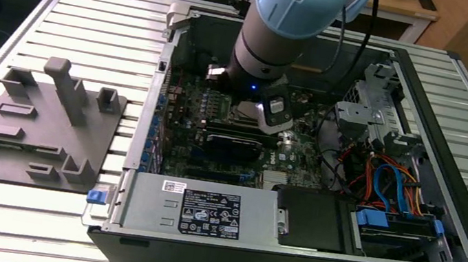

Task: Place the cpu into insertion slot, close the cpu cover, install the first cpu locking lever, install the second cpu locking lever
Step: 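Install the second cpu locking lever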

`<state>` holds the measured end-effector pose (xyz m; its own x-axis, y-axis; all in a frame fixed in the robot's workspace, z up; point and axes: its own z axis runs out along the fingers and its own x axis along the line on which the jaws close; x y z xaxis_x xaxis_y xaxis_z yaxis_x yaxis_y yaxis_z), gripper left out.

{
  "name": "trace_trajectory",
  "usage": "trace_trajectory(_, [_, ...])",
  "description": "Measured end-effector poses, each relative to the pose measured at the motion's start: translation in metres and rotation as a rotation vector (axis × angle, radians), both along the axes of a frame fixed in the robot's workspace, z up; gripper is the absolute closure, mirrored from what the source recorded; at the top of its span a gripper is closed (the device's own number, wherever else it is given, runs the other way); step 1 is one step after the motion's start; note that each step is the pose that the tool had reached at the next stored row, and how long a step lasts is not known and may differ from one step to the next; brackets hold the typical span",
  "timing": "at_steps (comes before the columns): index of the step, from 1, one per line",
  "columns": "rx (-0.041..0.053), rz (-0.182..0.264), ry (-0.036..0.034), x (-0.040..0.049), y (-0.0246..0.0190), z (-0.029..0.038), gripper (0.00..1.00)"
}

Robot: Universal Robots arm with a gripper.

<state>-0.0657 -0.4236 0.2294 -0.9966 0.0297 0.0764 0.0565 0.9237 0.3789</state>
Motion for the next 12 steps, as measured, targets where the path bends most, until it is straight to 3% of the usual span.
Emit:
trace_trajectory(3, [-0.0069,0.0,0.0,0.0,0.0,0.0045,0.9])
trace_trajectory(5, [-0.0179,0.0,-0.0001,0.0,0.0001,0.0069,0.9])
trace_trajectory(6, [-0.0302,0.0,0.0001,-0.0001,0.0,0.0073,0.9])
trace_trajectory(9, [-0.0808,0.0,0.0,-0.0001,0.0007,0.0073,0.9])
trace_trajectory(10, [-0.089,0.0,0.0,-0.0001,0.0009,0.0073,0.9])
trace_trajectory(12, [-0.0908,0.0,-0.0001,-0.0001,0.001,0.0074,0.9])
